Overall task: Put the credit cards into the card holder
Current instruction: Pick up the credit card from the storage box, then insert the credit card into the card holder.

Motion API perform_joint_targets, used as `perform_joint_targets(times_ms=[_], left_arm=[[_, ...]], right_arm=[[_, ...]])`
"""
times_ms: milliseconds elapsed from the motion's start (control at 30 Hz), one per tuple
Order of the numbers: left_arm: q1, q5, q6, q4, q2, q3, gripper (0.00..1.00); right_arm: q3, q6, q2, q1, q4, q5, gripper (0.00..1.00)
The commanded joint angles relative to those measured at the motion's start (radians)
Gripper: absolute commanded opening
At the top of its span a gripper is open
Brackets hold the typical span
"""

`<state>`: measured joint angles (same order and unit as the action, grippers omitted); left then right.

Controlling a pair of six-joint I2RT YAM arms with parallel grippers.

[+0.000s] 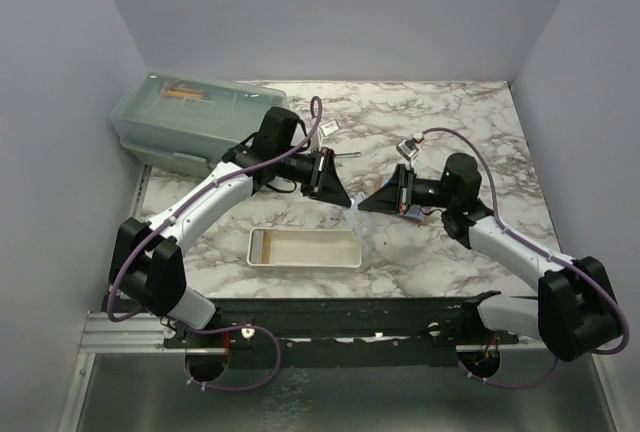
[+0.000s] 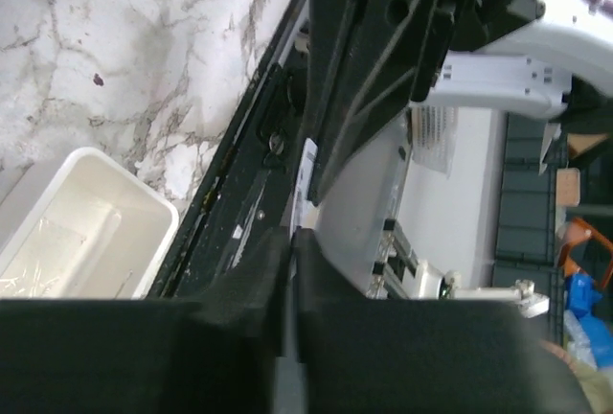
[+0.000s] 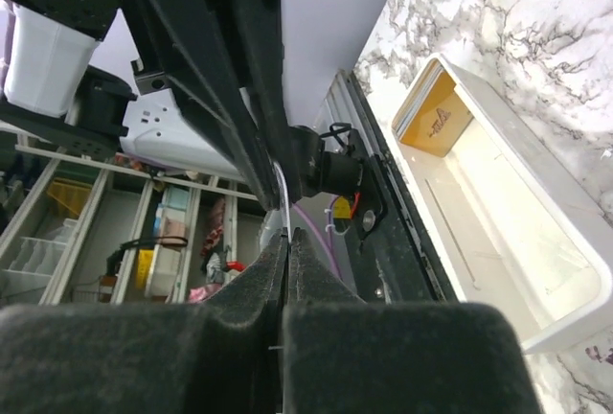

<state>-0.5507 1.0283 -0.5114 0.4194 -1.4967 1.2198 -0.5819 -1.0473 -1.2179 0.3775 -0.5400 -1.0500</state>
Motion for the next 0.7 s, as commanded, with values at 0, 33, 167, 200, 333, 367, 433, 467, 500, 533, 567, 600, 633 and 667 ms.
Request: perform_joint_targets(times_ms=[0, 33, 167, 200, 333, 367, 433, 467, 500, 533, 567, 600, 633, 667], left_arm=[[0.050, -0.093, -0.223, -0.133, -0.001, -0.009, 0.37], [0.064, -0.077, -0.279, -0.194, 0.009, -0.039, 0.47], [0.074, -0.129, -0.368, -0.314, 0.067, -0.102, 0.68], [0.074, -0.137, -0.398, -0.353, 0.082, -0.127, 0.69], [0.072, -0.140, -0.586, -0.608, 0.124, -0.260, 0.70], [0.071, -0.141, -0.627, -0.661, 0.131, -0.290, 0.70], [0.064, -0.162, -0.663, -0.731, 0.147, -0.327, 0.70], [0.059, -0.178, -0.664, -0.744, 0.158, -0.337, 0.71], [0.049, -0.202, -0.660, -0.751, 0.171, -0.346, 0.72], [0.041, -0.226, -0.656, -0.760, 0.185, -0.354, 0.72], [0.031, -0.252, -0.651, -0.773, 0.198, -0.361, 0.73], [0.021, -0.278, -0.648, -0.782, 0.207, -0.368, 0.73], [0.015, -0.302, -0.646, -0.791, 0.213, -0.372, 0.73], [0.010, -0.322, -0.645, -0.803, 0.215, -0.375, 0.72]], right_arm=[[0.020, -0.051, 0.038, 0.008, -0.043, 0.063, 0.00], [0.018, -0.053, 0.048, 0.008, -0.030, 0.097, 0.00], [-0.007, -0.078, 0.060, 0.006, -0.013, 0.193, 0.00], [-0.013, -0.088, 0.059, 0.006, -0.021, 0.212, 0.00], [-0.033, -0.112, 0.061, 0.004, -0.049, 0.288, 0.00], [-0.039, -0.115, 0.061, 0.004, -0.053, 0.306, 0.00], [-0.042, -0.126, 0.061, 0.004, -0.077, 0.333, 0.00], [-0.039, -0.131, 0.060, 0.004, -0.089, 0.347, 0.00], [-0.037, -0.135, 0.060, 0.004, -0.096, 0.366, 0.00], [-0.034, -0.141, 0.060, 0.004, -0.103, 0.381, 0.00], [-0.029, -0.150, 0.057, 0.004, -0.117, 0.395, 0.00], [-0.025, -0.158, 0.056, 0.004, -0.134, 0.405, 0.00], [-0.024, -0.169, 0.052, 0.006, -0.153, 0.408, 0.00], [-0.020, -0.181, 0.046, 0.006, -0.182, 0.410, 0.00]])
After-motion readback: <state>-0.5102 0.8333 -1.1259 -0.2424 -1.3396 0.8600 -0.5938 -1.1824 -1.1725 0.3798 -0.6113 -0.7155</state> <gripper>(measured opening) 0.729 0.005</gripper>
